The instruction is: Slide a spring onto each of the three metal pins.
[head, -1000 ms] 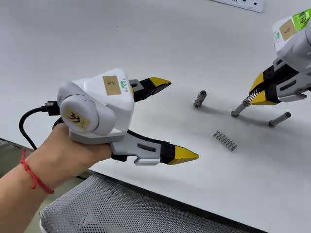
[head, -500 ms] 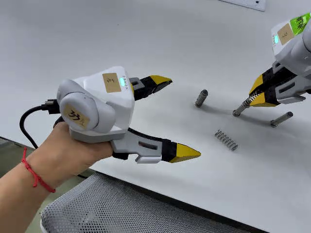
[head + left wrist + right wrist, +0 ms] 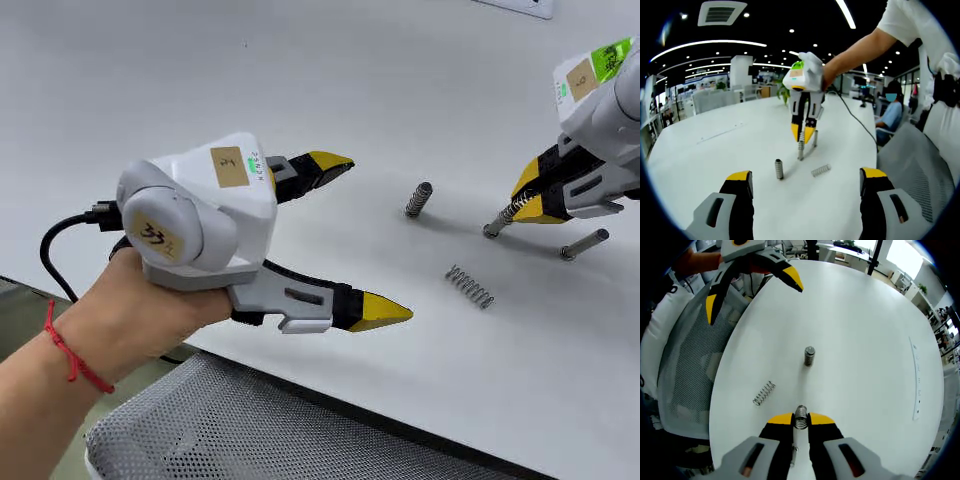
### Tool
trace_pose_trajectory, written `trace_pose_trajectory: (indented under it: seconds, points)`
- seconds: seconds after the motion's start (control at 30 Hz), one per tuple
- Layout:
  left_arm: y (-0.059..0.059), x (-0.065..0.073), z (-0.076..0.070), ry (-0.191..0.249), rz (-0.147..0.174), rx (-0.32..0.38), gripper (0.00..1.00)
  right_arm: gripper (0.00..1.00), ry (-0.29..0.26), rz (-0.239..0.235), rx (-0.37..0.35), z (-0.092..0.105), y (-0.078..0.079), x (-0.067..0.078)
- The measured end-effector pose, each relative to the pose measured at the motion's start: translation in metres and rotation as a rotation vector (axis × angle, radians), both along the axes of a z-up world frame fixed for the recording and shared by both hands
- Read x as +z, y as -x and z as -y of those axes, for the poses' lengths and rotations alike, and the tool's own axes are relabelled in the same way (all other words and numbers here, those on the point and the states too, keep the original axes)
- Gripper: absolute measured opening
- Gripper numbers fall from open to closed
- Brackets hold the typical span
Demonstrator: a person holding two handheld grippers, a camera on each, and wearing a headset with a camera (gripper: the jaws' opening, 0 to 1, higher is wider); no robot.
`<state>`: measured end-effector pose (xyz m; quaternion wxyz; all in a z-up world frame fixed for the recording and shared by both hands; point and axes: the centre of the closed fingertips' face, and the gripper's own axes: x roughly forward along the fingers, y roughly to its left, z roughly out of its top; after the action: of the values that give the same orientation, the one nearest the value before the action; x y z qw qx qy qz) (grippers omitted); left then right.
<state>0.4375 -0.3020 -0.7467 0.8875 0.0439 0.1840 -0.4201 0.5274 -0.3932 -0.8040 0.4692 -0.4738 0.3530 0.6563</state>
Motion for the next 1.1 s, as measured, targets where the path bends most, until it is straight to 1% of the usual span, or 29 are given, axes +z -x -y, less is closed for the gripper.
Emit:
trace_pose_trajectory:
  seconds: [0.87, 1.1]
  points:
    - [0.004, 0.002, 0.001, 0.006, -0.009, 0.010, 0.89, 0.12, 0.012, -0.009, 0.000, -0.004, 0.003, -0.022]
    - [0.003, 0.001, 0.001, 0.010, -0.011, 0.012, 0.89, 0.12, 0.014, -0.013, -0.003, -0.003, 0.003, -0.027]
